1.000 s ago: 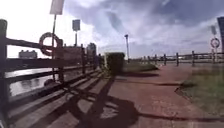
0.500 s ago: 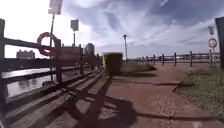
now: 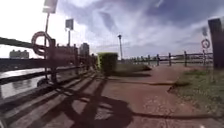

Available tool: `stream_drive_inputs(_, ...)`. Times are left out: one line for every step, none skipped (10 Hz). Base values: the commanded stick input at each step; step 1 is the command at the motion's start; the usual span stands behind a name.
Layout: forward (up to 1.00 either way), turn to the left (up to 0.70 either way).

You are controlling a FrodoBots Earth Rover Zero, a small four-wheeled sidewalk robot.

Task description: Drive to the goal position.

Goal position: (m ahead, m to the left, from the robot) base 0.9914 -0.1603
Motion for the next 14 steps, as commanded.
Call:
stream_drive_inputs(0.64, -0.24)
stream_drive_inputs(0.76, -0.12)
stream_drive_inputs(0.85, -0.04)
stream_drive_inputs(0.85, -0.04)
stream_drive_inputs(0.85, -0.04)
stream_drive_inputs(0.85, -0.04)
stream_drive_inputs(0.85, -0.04)
stream_drive_inputs(0.85, -0.04)
stream_drive_inputs(0.85, -0.04)
stream_drive_inputs(0.85, -0.04)
stream_drive_inputs(0.85, -0.04)
stream_drive_inputs(0.85, -0.04)
stream_drive_inputs(0.85, -0.04)
stream_drive_inputs(0.85, -0.04)
